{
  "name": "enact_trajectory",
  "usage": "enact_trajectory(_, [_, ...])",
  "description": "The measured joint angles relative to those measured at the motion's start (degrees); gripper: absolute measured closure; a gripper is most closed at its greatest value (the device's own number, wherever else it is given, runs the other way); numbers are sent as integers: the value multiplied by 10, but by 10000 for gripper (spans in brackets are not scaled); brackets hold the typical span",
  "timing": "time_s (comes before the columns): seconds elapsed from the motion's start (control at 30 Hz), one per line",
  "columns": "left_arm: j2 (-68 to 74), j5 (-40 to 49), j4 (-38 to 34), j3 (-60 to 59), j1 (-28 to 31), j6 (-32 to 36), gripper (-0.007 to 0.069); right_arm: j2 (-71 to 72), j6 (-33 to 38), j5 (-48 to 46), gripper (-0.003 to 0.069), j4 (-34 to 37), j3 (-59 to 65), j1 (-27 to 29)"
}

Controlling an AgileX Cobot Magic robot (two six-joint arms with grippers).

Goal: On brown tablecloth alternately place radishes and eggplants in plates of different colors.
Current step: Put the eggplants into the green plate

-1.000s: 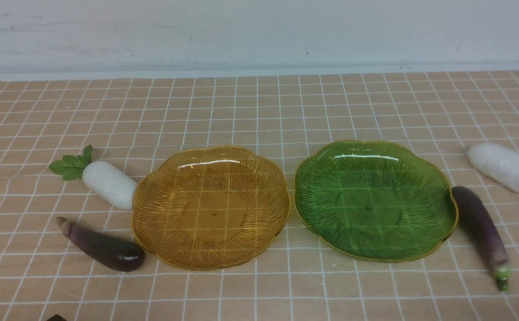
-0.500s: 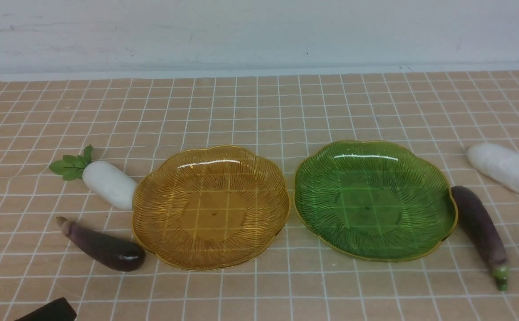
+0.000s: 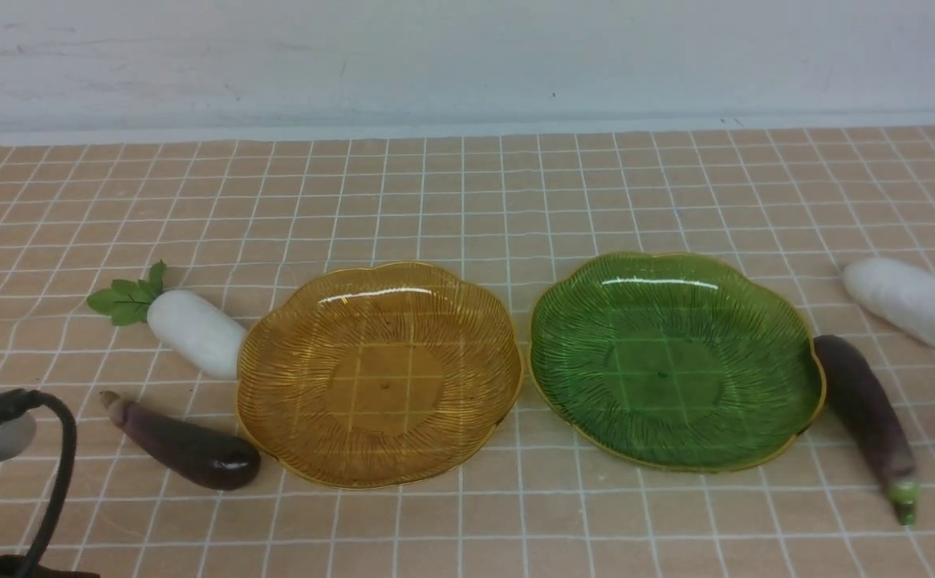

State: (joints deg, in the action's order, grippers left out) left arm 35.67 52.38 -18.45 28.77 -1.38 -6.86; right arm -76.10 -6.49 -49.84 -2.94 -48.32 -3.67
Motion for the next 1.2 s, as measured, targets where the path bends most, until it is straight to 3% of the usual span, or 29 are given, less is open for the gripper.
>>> enact_trajectory(0.1, [0,0,0,0,0,0,352,-76,2,14,164,-28,-27,0])
enact_trajectory(0.43, [0,0,1,0,0,1,341,-227,2,93,148,-61,-34,0])
enact_trajectory(0.53, [0,0,1,0,0,1,341,-248,-6,101,185,-69,-35,0])
enact_trajectory(0.73, [0,4,1,0,0,1,341,-249,-19,86,386,-81,-42,0])
enact_trajectory(1.0, [0,9,2,0,0,1,341,-163,-55,-30,375,-98,-107,-1])
enact_trajectory(1.2, [0,11,2,0,0,1,341,-104,31,14,375,29,-155,-47])
